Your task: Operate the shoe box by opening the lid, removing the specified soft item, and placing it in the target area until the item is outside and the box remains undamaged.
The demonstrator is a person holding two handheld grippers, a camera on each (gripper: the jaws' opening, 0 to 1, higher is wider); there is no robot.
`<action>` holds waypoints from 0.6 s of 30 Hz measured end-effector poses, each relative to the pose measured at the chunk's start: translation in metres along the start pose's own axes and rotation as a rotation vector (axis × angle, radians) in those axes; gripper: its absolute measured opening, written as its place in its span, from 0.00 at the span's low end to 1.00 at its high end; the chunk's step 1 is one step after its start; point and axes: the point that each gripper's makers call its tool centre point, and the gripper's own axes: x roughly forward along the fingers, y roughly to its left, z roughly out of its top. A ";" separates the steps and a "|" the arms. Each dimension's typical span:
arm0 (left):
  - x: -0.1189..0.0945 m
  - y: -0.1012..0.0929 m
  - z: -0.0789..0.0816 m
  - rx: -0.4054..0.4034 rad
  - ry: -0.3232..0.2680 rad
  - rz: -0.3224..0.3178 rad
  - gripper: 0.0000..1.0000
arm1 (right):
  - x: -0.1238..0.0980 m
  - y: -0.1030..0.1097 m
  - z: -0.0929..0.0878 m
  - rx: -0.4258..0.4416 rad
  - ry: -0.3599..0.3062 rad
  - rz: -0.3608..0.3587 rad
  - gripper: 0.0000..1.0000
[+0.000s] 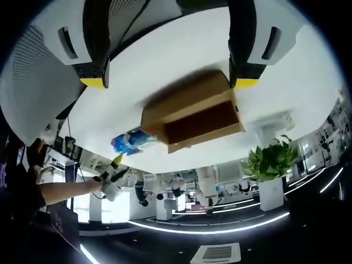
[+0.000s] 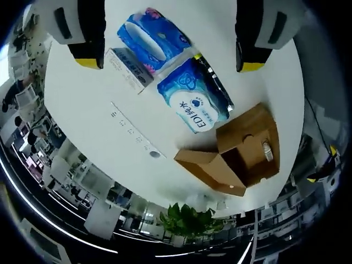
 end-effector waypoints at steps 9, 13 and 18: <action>-0.001 0.002 0.001 -0.025 -0.012 0.004 0.90 | -0.023 0.029 -0.001 0.078 -0.082 -0.039 1.00; -0.004 0.005 0.013 -0.068 -0.081 0.021 0.91 | -0.035 0.038 -0.003 0.126 -0.123 -0.087 1.00; -0.001 0.005 0.009 -0.079 -0.057 0.012 0.98 | -0.049 0.050 -0.012 0.174 -0.153 -0.139 1.00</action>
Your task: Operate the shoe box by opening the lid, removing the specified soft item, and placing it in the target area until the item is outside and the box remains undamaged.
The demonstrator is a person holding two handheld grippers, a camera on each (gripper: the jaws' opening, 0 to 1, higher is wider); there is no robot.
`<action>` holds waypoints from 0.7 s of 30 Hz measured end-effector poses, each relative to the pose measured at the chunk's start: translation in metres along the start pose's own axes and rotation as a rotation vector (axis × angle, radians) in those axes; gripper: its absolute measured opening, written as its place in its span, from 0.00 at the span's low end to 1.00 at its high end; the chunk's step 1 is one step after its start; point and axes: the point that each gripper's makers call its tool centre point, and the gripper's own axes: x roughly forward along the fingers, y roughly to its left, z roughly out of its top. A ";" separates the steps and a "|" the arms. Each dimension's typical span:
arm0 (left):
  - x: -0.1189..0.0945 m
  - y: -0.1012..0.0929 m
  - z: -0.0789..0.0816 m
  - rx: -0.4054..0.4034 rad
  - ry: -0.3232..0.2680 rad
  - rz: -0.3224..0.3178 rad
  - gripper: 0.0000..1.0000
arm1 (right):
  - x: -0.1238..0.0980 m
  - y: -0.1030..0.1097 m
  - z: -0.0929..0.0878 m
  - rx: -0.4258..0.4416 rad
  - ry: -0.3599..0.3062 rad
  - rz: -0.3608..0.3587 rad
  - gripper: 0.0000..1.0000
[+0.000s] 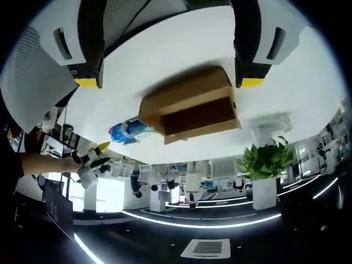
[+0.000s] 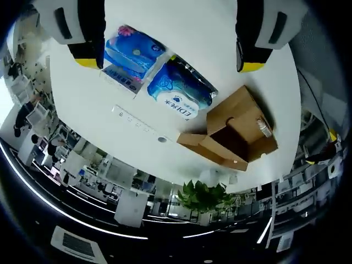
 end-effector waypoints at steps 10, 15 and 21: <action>0.003 -0.001 0.001 -0.028 0.007 -0.029 0.99 | -0.027 0.025 -0.003 0.044 -0.056 -0.032 1.00; 0.012 0.004 -0.001 0.014 0.052 -0.049 0.99 | -0.039 0.037 0.000 0.075 -0.089 -0.033 1.00; 0.026 0.010 0.007 -0.053 0.072 -0.115 0.94 | -0.050 0.049 -0.011 0.097 -0.081 -0.049 1.00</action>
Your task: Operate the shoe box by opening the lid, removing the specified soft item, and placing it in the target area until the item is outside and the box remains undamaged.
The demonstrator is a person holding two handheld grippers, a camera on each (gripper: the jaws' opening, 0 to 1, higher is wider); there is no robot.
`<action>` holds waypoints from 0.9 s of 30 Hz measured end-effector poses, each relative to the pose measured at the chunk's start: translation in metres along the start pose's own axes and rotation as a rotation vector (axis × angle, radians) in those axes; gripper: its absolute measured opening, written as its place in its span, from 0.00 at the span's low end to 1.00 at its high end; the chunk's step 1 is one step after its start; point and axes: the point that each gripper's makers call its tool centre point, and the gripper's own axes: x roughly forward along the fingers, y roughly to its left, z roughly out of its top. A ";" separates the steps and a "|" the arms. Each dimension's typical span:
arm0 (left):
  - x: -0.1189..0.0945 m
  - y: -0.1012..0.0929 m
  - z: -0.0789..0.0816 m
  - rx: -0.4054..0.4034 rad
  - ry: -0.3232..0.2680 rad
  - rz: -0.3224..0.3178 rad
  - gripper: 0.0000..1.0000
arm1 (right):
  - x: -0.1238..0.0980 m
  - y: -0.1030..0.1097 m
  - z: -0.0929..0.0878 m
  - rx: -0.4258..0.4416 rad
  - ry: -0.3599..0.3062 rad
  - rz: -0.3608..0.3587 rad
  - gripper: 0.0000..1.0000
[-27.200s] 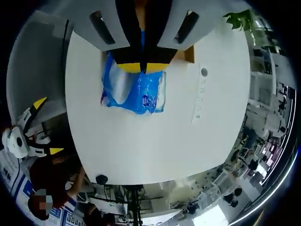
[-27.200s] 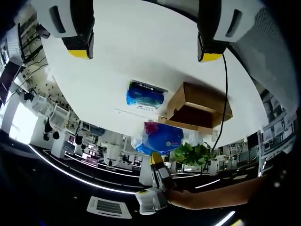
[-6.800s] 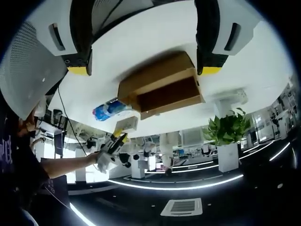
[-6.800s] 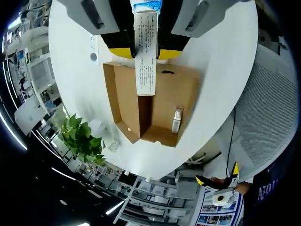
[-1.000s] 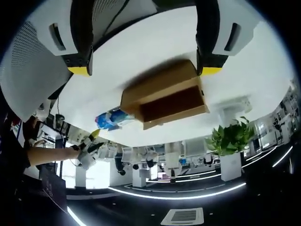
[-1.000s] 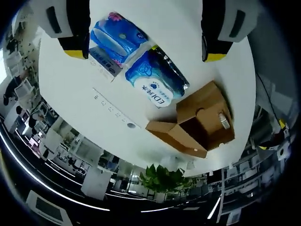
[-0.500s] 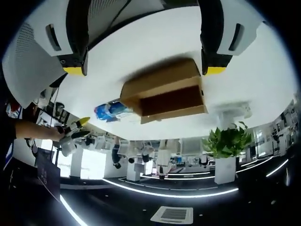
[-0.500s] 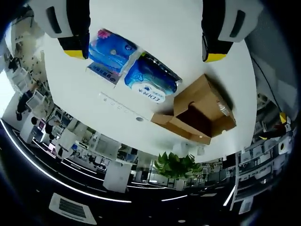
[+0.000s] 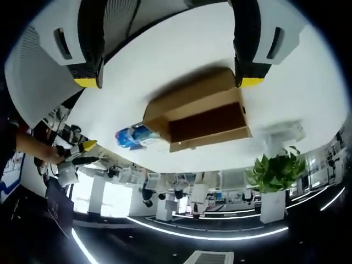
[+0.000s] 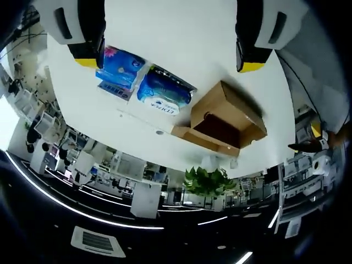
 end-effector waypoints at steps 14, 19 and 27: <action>0.034 0.041 0.034 0.123 0.088 -0.011 0.84 | -0.033 0.032 -0.005 0.049 -0.050 -0.011 1.00; 0.049 0.044 0.037 0.145 0.116 -0.030 0.82 | -0.035 0.040 -0.010 0.069 -0.051 -0.020 1.00; 0.077 0.062 0.040 0.251 0.201 -0.028 0.76 | -0.046 0.062 -0.020 0.089 -0.062 -0.022 1.00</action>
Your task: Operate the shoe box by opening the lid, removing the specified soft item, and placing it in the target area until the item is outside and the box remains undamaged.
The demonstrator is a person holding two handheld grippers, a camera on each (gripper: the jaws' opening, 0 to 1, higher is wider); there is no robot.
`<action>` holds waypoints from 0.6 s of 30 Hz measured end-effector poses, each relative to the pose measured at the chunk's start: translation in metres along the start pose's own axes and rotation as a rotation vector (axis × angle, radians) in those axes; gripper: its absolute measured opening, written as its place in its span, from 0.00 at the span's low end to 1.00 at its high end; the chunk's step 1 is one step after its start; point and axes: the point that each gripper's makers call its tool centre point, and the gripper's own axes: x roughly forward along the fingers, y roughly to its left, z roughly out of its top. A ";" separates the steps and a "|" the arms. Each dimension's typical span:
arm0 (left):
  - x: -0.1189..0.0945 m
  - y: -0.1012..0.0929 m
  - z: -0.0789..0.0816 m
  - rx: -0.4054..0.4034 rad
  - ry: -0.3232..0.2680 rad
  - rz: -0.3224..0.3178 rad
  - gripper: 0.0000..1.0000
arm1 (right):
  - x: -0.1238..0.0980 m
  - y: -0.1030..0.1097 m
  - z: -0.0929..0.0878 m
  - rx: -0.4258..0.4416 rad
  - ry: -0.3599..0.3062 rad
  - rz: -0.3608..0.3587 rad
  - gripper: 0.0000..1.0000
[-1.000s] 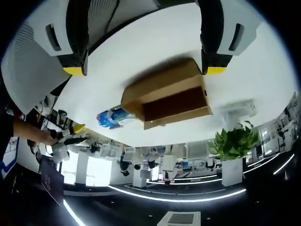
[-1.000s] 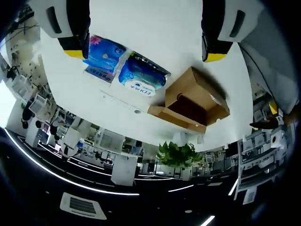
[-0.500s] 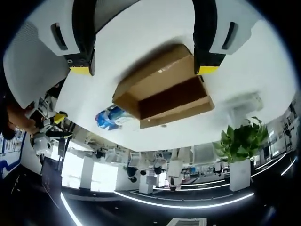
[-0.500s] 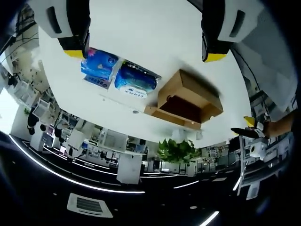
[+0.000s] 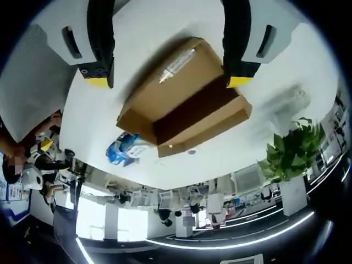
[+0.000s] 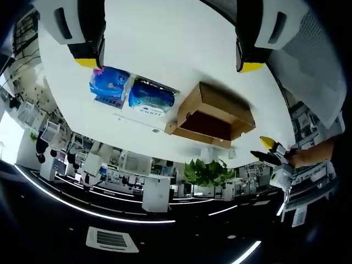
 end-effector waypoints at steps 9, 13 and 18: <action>0.038 0.022 0.017 0.073 0.086 -0.049 0.76 | -0.014 0.017 -0.008 0.003 -0.012 -0.015 1.00; 0.053 0.024 0.015 0.114 0.139 -0.079 0.76 | -0.017 0.018 -0.010 -0.009 -0.005 -0.023 1.00; 0.071 0.025 0.007 0.159 0.207 -0.116 0.76 | -0.019 0.015 -0.007 0.004 -0.031 -0.044 0.99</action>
